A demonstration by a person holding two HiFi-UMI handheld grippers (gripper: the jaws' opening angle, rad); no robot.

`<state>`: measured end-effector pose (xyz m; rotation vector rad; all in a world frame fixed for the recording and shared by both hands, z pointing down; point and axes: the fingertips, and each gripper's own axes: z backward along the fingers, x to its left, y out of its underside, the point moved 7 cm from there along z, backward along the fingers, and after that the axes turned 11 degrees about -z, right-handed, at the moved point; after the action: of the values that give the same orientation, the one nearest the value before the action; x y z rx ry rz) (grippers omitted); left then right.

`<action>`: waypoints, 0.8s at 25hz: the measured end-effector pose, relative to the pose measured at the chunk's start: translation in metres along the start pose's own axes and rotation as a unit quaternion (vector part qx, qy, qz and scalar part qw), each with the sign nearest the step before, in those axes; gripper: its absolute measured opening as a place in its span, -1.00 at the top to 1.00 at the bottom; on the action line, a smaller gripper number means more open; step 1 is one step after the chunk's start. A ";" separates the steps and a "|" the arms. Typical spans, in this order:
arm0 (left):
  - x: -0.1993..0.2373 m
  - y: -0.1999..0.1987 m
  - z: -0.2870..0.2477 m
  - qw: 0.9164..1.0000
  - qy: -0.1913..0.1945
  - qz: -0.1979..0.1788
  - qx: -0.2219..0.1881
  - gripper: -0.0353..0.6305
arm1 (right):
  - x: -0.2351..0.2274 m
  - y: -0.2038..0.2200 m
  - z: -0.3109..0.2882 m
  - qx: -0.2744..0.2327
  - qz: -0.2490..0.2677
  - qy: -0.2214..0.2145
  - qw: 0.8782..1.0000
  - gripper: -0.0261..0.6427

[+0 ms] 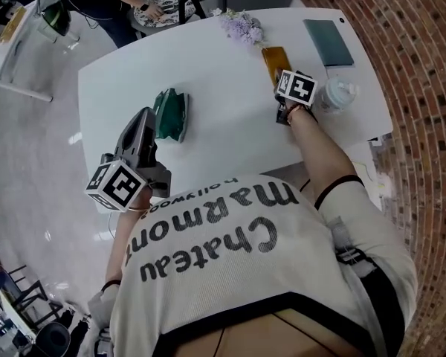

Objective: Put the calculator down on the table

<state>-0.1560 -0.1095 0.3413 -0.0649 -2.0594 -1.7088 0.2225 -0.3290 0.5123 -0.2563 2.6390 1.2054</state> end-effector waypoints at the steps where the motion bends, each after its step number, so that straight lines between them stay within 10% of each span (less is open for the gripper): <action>1: 0.002 0.000 0.004 1.000 0.004 0.001 0.000 0.88 | 0.003 0.005 0.007 -0.002 -0.006 -0.004 1.000 0.11; 20: 0.038 -0.005 0.076 0.994 0.109 0.018 0.025 0.88 | 0.084 0.123 0.155 -0.056 -0.122 -0.036 0.990 0.37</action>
<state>-0.2154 -0.0484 0.3417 0.0948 -1.9259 -1.5674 0.1318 -0.1368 0.4793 -0.5292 2.3973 1.2548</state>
